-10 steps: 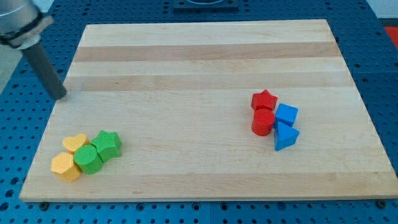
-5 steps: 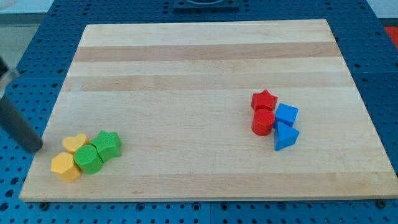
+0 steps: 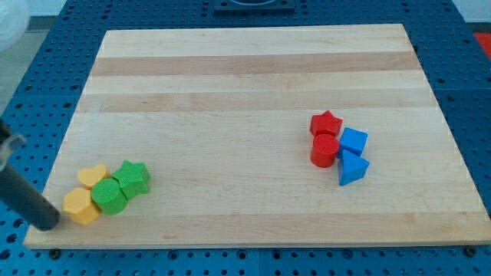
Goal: Place the green circle right to the yellow hexagon
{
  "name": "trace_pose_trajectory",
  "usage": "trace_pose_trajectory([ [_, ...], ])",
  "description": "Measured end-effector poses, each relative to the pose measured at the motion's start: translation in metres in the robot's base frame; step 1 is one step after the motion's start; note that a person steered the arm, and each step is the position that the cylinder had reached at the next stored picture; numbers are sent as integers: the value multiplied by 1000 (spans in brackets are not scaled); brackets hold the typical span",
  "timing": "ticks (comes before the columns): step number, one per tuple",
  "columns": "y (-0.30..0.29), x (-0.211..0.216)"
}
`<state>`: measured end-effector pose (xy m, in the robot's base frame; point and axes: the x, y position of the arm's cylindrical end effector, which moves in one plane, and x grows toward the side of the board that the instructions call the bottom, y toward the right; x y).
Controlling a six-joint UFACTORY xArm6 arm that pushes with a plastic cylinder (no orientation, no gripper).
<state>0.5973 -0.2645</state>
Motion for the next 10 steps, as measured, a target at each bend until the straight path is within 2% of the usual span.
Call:
trace_pose_trajectory([
  [2,12,-3],
  [3,51,-26],
  [5,68,-29],
  [10,215,-38],
])
